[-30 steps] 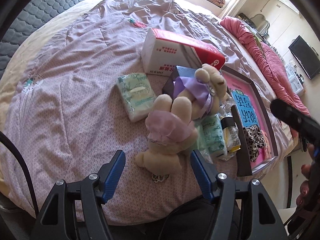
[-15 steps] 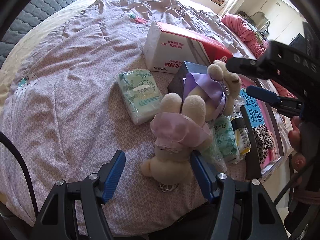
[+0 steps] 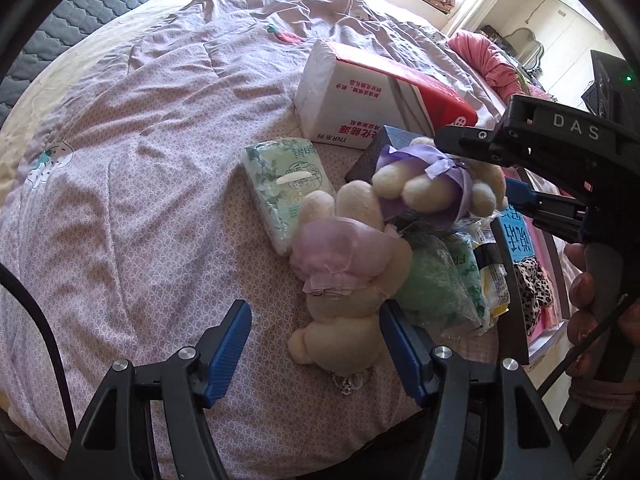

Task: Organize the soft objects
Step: 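Grasp the cream bunny plush with the left tool while the right tool grasps the teddy bear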

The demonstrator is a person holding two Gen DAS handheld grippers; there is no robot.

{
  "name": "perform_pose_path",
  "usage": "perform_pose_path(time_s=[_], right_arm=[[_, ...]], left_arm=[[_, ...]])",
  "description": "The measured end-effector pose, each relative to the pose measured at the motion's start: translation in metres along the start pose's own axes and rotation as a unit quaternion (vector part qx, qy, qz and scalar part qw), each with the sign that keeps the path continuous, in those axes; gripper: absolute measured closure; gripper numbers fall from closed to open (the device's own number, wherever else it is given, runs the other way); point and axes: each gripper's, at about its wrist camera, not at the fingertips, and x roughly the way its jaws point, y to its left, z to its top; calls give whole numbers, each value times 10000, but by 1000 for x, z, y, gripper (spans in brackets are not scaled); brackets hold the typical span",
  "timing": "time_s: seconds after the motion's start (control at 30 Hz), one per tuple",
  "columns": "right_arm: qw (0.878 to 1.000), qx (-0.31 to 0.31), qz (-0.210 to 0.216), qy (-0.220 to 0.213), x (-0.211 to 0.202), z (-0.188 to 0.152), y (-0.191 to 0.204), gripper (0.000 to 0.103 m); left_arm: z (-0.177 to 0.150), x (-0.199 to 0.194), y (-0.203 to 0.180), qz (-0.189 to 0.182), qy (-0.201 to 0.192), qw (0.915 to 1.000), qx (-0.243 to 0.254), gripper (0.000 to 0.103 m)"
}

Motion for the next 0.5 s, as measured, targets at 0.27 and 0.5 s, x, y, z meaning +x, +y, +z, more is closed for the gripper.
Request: perform_pose_path(time_s=[0.27, 0.5], right_arm=[[9994, 63, 201, -289, -20, -7, -13, 53], [9973, 115, 239, -689, -53, -5, -29, 53]], left_arm=[[-1, 7, -12, -404, 176, 9989, 137, 65], [-3, -3, -21, -442, 21, 9987, 251, 85]])
